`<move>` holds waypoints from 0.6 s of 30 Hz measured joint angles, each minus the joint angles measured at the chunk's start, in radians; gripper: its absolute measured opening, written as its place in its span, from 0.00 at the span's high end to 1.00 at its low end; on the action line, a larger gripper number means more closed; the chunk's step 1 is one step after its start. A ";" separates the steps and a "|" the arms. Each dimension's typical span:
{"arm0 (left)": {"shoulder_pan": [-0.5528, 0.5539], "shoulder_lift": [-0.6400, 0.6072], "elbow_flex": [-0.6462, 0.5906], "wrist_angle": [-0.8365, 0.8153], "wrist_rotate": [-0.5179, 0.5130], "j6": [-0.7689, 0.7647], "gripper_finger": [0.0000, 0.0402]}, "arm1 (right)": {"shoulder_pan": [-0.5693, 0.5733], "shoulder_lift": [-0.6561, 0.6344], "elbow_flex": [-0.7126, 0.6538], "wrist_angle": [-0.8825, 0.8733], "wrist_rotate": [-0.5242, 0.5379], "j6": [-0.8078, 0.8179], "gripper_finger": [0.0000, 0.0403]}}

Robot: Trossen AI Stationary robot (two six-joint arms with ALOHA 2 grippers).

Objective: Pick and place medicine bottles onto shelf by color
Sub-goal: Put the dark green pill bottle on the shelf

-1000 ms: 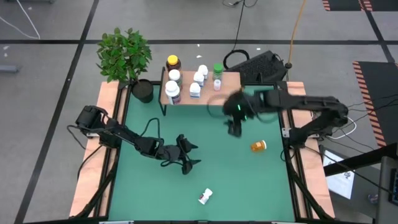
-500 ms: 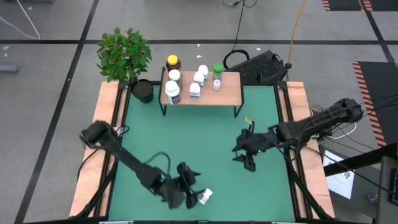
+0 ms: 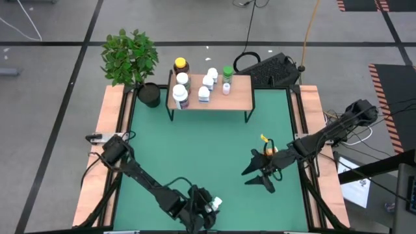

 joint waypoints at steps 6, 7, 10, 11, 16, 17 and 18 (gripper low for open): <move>-0.037 0.049 -0.001 0.032 0.019 -0.025 0.15 | 0.031 0.005 -0.075 0.083 0.127 0.037 0.52; -0.039 0.052 0.000 0.039 0.020 -0.025 0.15 | 0.034 0.005 -0.087 0.082 0.152 0.044 0.52; -0.037 0.058 -0.002 0.044 0.022 -0.006 0.15 | 0.038 0.005 -0.106 0.082 0.178 0.078 0.52; -0.033 0.058 -0.001 0.042 0.022 -0.004 0.15 | 0.037 0.005 -0.113 0.082 0.179 0.088 0.52; -0.003 0.058 -0.001 0.008 0.014 -0.007 0.15 | 0.041 0.005 -0.123 0.085 0.179 0.104 0.52; 0.005 0.063 -0.001 0.000 0.018 -0.010 0.15 | 0.041 0.005 -0.123 0.087 0.178 0.104 0.52; 0.011 0.067 -0.001 -0.003 0.027 -0.012 0.15 | 0.041 0.005 -0.123 0.090 0.178 0.104 0.52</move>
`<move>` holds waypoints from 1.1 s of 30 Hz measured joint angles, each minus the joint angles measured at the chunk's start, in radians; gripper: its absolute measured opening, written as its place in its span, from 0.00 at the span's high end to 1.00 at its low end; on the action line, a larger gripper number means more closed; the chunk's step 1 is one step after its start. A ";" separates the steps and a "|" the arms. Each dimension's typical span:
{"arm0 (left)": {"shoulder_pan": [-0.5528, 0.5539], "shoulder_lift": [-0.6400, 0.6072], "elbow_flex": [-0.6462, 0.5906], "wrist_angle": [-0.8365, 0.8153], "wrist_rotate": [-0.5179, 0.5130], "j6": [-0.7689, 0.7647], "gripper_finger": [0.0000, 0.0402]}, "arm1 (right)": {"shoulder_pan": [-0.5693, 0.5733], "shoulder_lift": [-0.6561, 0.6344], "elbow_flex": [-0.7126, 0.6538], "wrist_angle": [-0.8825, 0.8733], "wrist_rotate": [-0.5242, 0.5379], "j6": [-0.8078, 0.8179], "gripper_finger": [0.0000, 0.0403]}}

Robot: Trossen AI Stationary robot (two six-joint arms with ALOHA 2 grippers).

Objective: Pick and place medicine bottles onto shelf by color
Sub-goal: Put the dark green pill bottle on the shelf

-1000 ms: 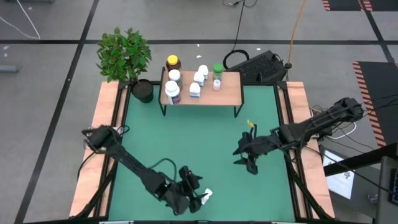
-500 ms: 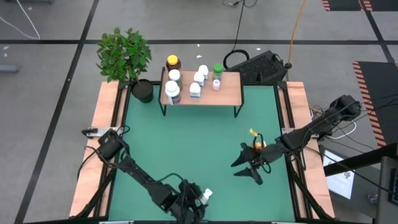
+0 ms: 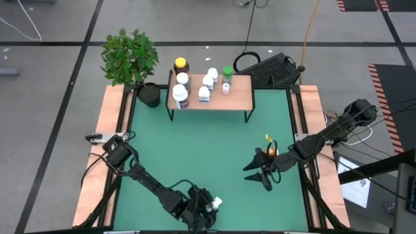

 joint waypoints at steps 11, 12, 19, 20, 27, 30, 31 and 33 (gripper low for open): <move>0.010 0.016 0.003 -0.029 0.045 0.031 0.30 | 0.000 0.000 0.000 0.008 0.000 0.008 0.52; 0.009 0.016 0.003 -0.032 0.047 0.033 0.35 | 0.000 0.000 0.000 0.008 0.000 0.008 0.52; 0.016 0.015 0.004 -0.051 0.058 0.014 0.62 | 0.056 0.019 0.000 0.097 0.002 -0.222 0.52; 0.017 0.010 0.004 -0.052 0.062 0.012 0.62 | 0.076 0.033 0.000 0.131 0.001 -0.277 0.52; 0.010 -0.048 -0.002 0.092 0.075 0.175 0.59 | 0.212 0.194 0.001 0.424 -0.002 -0.725 0.52; -0.001 -0.093 0.000 0.230 0.070 0.344 0.55 | 0.242 0.290 0.001 0.555 -0.001 -0.882 0.52; -0.002 -0.107 0.000 0.277 0.070 0.398 0.55 | 0.248 0.321 0.001 0.603 -0.001 -0.932 0.52; -0.001 -0.126 0.000 0.361 0.089 0.487 0.56 | 0.259 0.379 0.002 0.724 -0.001 -1.021 0.52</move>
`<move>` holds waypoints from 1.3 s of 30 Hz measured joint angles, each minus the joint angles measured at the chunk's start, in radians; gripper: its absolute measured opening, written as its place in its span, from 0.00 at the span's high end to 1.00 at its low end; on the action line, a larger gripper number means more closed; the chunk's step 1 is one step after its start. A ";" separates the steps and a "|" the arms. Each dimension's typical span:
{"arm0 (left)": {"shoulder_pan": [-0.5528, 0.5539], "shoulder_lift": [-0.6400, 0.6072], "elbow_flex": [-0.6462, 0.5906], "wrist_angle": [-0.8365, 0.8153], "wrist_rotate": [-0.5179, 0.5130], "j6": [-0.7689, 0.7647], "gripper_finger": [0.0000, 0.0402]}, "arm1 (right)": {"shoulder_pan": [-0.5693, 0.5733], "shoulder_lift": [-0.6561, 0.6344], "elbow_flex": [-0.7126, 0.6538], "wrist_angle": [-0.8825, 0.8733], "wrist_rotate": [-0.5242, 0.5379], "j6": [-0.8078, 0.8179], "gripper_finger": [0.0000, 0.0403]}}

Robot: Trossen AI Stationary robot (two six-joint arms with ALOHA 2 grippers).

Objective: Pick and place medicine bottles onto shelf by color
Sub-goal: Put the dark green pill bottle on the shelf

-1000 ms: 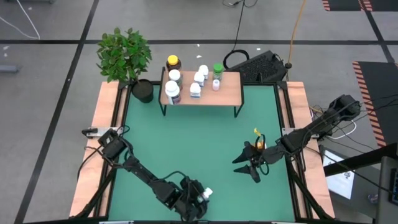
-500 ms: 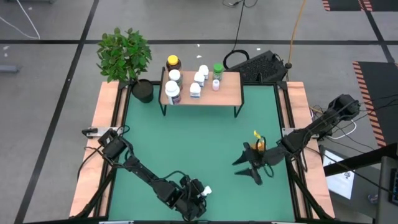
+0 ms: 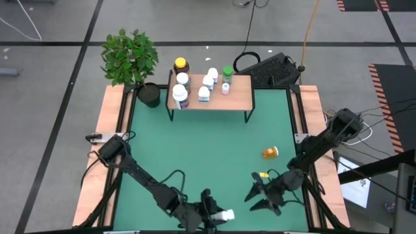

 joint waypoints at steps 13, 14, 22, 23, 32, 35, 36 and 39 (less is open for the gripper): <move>-0.019 -0.015 0.000 0.272 0.132 0.178 0.56 | 0.042 0.254 0.347 0.105 0.002 -0.397 0.46; -0.020 -0.015 0.000 0.274 0.135 0.179 0.56 | 0.041 0.263 0.360 0.104 0.002 -0.400 0.45; -0.019 -0.015 0.000 0.285 0.178 0.202 0.60 | 0.021 0.277 0.379 0.068 -0.071 -0.399 0.34; -0.019 -0.015 0.000 0.283 0.180 0.202 0.59 | 0.015 0.277 0.379 0.070 -0.097 -0.401 0.34; -0.018 -0.015 0.000 0.261 0.179 0.201 0.59 | -0.034 0.276 0.421 0.030 -0.239 -0.363 0.45; -0.017 -0.015 0.000 0.254 0.179 0.193 0.59 | -0.041 0.276 0.450 -0.028 -0.240 -0.362 0.48; -0.017 -0.015 -0.002 0.255 0.179 0.188 0.58 | -0.044 0.276 0.458 -0.047 -0.240 -0.362 0.49; -0.017 -0.015 -0.011 0.255 0.177 0.169 0.58 | -0.049 0.276 0.464 -0.072 -0.240 -0.360 0.51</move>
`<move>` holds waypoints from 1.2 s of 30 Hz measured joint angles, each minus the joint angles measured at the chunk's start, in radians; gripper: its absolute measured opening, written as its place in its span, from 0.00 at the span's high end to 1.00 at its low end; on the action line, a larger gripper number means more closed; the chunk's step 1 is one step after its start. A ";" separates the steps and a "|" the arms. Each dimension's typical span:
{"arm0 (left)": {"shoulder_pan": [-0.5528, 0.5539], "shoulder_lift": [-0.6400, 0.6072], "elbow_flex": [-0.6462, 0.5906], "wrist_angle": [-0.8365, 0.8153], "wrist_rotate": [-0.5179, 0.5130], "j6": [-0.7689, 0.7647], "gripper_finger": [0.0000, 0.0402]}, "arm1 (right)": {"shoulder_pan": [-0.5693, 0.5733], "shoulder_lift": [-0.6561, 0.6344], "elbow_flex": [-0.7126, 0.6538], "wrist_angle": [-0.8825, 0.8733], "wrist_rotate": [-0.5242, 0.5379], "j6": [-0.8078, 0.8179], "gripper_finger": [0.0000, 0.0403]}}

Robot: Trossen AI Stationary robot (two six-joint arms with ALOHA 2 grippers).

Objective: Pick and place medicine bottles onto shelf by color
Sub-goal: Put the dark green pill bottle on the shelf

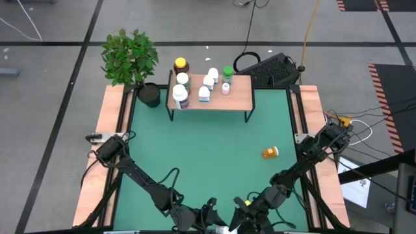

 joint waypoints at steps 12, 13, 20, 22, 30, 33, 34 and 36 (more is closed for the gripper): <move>0.003 0.000 -0.003 -0.002 -0.001 0.008 0.57 | -0.015 0.000 0.000 0.004 -0.001 0.084 0.65; 0.003 0.000 -0.003 -0.004 -0.001 0.016 0.57 | -0.017 0.000 0.000 0.004 -0.001 0.112 0.65; -0.005 -0.002 -0.003 -0.093 -0.058 0.038 0.57 | -0.022 0.001 -0.001 -0.015 0.049 0.391 0.62; -0.008 -0.003 -0.003 -0.127 -0.111 0.030 0.56 | -0.016 -0.002 -0.001 -0.046 0.093 0.462 0.62; -0.002 -0.002 -0.003 -0.136 -0.163 -0.006 0.37 | -0.013 -0.051 -0.001 -0.192 0.188 0.612 0.62; 0.004 -0.002 -0.003 -0.137 -0.162 -0.020 0.29 | -0.013 -0.077 -0.001 -0.224 0.189 0.633 0.63; 0.006 -0.002 -0.003 -0.140 -0.161 -0.030 0.27 | -0.012 -0.084 -0.001 -0.244 0.190 0.637 0.63; 0.010 -0.002 -0.003 -0.162 -0.162 -0.044 0.23 | -0.008 -0.103 -0.001 -0.283 0.220 0.697 0.63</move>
